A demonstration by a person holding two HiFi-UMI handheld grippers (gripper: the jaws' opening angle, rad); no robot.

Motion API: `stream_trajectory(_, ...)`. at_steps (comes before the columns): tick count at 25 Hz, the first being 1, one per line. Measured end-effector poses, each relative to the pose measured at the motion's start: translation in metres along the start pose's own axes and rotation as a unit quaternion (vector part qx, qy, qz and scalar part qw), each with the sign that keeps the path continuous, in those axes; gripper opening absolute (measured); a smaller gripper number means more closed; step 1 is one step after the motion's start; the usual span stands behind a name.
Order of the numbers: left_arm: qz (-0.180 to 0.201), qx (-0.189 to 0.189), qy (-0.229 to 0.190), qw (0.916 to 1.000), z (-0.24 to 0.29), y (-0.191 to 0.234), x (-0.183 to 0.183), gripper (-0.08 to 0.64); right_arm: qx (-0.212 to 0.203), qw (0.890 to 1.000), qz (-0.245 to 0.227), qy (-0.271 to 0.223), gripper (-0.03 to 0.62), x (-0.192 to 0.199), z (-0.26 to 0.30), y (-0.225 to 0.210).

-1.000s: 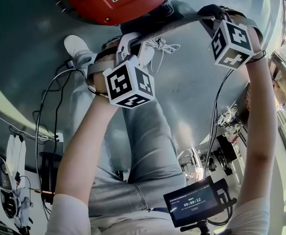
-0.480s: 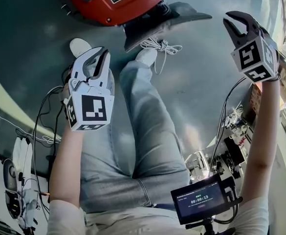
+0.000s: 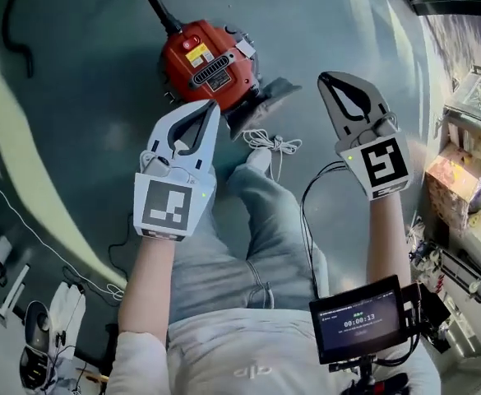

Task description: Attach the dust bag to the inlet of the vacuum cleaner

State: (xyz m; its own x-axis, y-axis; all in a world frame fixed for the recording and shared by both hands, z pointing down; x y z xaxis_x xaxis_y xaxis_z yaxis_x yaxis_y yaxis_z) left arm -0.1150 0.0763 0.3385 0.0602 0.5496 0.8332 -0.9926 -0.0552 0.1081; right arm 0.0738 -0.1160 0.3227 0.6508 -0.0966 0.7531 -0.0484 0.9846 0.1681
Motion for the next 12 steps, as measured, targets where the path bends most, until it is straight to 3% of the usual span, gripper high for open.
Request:
stream_trajectory(7, 0.045, 0.025, -0.070, 0.9962, -0.088, -0.048, -0.144, 0.005, 0.053, 0.987, 0.039, -0.150, 0.011, -0.129, -0.135, 0.002)
stream_trajectory(12, 0.078, 0.040, -0.116, 0.9893, -0.143, -0.092, -0.244, 0.005, 0.087, 0.972, 0.046, -0.212, 0.011, -0.202, -0.244, 0.010)
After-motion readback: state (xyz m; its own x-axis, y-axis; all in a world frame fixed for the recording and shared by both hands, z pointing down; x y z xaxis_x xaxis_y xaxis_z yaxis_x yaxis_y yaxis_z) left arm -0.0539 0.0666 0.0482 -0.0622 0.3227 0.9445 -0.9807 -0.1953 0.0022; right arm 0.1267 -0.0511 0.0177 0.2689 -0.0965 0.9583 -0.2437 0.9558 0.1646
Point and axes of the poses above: the fingertips, and each gripper's own axes: z forward along the fingers, y to its left, x out of its underside, the point moved 10 cm from there along -z, backward along the fingers, and after that the axes turned 2 degrees about y, right-handed, at the moved point
